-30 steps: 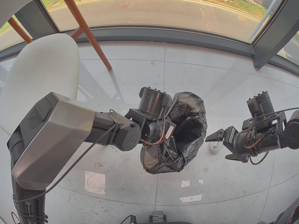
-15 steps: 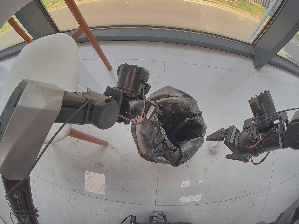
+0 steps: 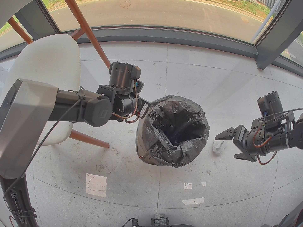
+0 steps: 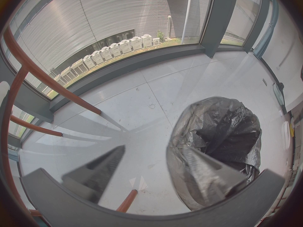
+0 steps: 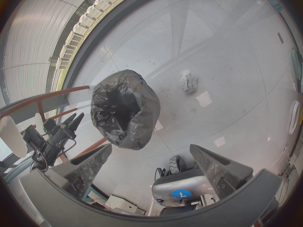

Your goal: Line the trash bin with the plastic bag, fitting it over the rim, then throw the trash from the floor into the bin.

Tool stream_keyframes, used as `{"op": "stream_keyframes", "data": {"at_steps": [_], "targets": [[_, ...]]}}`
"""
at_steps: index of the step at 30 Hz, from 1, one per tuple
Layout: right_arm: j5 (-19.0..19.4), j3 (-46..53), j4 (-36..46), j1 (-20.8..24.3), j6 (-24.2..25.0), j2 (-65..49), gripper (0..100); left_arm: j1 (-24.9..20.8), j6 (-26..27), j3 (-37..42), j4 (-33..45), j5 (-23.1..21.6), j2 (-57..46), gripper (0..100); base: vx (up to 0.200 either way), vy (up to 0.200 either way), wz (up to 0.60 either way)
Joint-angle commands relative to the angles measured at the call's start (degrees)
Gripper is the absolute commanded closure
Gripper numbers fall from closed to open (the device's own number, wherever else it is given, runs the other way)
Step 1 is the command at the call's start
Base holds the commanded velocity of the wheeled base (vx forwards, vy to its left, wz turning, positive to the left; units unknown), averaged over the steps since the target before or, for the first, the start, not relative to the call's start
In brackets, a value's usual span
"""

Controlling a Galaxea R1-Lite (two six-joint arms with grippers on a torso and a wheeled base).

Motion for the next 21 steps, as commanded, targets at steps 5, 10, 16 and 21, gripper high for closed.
{"op": "stream_keyframes", "data": {"at_steps": [5,10,16,21], "targets": [[11.6,3.9,-0.2,-26.4,-26.1,-0.2,0,-2.2,-7.0,16.1,-0.1,-0.5,-16.2,0,0.0,0.0,0.0],[17.0,3.3,-0.2,-38.2,-40.9,3.4,0,-4.0,-8.6,20.3,0.4,-4.2,-23.0,0,0.0,0.0,0.0],[17.7,3.8,-0.2,-41.7,-46.8,6.1,0,-3.8,-10.6,20.3,-0.7,-5.8,-24.0,0,0.0,0.0,0.0],[17.6,3.7,-2.3,-41.1,-47.0,8.2,0,-4.0,-12.6,19.9,-0.9,-6.6,-24.0,0,0.0,-0.16,0.0]]}}
